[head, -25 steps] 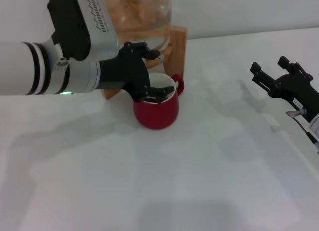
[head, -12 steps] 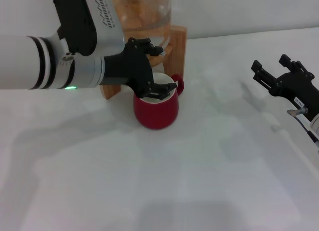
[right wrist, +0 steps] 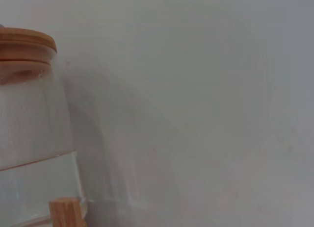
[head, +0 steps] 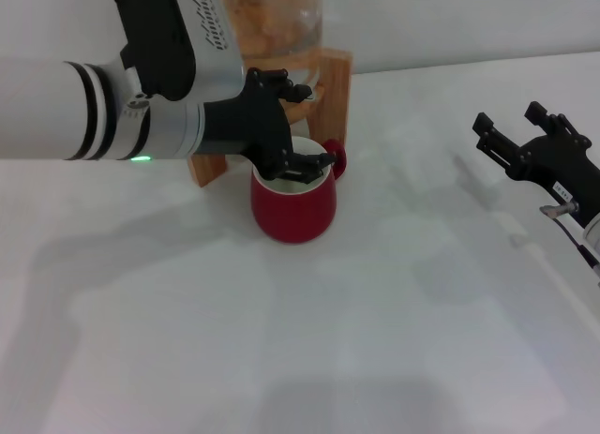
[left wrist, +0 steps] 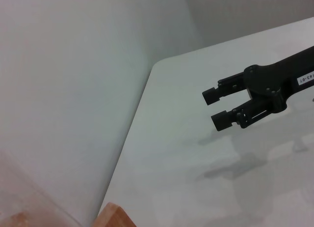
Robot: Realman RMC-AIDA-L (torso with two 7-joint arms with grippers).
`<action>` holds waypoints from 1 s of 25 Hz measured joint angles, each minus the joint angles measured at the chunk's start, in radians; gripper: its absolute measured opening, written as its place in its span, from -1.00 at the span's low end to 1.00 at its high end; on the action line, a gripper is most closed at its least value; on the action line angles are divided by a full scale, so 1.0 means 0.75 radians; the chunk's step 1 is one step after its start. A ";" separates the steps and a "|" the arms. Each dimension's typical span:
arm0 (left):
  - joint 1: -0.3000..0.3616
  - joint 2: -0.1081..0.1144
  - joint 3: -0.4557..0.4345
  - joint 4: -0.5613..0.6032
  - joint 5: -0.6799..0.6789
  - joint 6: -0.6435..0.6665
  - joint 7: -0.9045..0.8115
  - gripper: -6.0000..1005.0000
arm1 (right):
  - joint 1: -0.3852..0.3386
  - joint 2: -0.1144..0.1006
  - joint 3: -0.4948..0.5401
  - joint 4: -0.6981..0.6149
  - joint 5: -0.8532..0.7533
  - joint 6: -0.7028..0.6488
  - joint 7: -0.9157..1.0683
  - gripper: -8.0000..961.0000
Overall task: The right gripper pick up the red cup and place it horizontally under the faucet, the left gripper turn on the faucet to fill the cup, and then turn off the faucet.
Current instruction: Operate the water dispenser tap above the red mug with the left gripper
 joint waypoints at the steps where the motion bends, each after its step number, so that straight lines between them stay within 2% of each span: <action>1: -0.001 0.000 0.000 0.000 0.000 0.001 0.003 0.69 | 0.001 0.000 0.000 0.000 0.000 0.000 0.000 0.79; 25: -0.033 -0.002 0.000 -0.046 -0.002 0.080 0.025 0.69 | 0.014 -0.002 0.000 -0.002 0.000 0.000 0.001 0.79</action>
